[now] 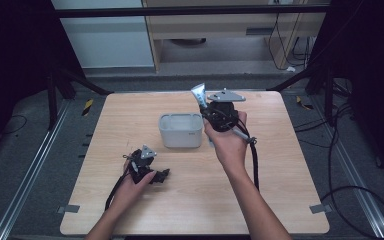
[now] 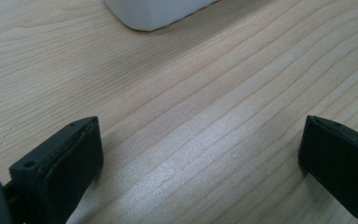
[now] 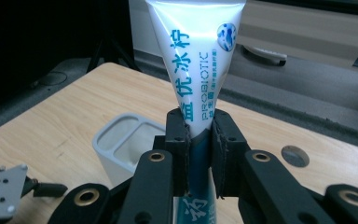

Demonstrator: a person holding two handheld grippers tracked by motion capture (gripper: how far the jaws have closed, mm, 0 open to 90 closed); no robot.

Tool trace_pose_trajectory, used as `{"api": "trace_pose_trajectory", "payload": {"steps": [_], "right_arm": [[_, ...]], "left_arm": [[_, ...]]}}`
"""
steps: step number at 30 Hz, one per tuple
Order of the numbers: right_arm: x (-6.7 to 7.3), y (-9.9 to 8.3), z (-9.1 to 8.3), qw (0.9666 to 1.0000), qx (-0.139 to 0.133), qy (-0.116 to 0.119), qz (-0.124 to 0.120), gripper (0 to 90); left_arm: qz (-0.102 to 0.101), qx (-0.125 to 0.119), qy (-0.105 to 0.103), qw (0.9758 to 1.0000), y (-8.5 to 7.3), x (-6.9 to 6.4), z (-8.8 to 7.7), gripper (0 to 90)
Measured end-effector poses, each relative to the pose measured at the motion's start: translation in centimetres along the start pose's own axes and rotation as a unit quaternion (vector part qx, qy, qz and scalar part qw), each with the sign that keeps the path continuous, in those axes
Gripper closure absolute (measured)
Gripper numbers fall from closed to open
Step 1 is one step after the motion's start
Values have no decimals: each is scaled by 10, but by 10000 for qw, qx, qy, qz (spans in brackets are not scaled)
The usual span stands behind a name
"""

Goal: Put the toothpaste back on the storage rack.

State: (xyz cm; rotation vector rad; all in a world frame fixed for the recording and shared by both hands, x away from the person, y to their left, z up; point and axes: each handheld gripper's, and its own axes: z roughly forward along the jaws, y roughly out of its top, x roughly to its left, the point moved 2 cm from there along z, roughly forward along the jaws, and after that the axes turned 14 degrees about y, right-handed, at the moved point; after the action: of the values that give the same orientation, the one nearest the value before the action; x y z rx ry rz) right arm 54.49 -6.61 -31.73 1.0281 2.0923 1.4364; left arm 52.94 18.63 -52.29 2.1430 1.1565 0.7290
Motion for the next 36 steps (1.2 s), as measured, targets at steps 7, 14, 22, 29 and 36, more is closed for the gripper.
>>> {"api": "trace_pose_trajectory", "payload": {"steps": [7,14,22,29,36], "right_arm": [[1,13,8,9999,-146,-8,11,787],[1,22,15,9997,-253,-26,24,787],[4,35,26,9992,-397,-41,3,787],[6,43,40,9990,-416,-109,-112,787],[5,46,49,9986,-502,-143,-117,786]], "left_arm": [[10,9,1,10000,0,0,0,0],[3,6,4,10000,0,0,0,0],[7,8,5,10000,0,0,0,0],[15,12,2,10000,0,0,0,0],[14,11,2,10000,0,0,0,0]]}}
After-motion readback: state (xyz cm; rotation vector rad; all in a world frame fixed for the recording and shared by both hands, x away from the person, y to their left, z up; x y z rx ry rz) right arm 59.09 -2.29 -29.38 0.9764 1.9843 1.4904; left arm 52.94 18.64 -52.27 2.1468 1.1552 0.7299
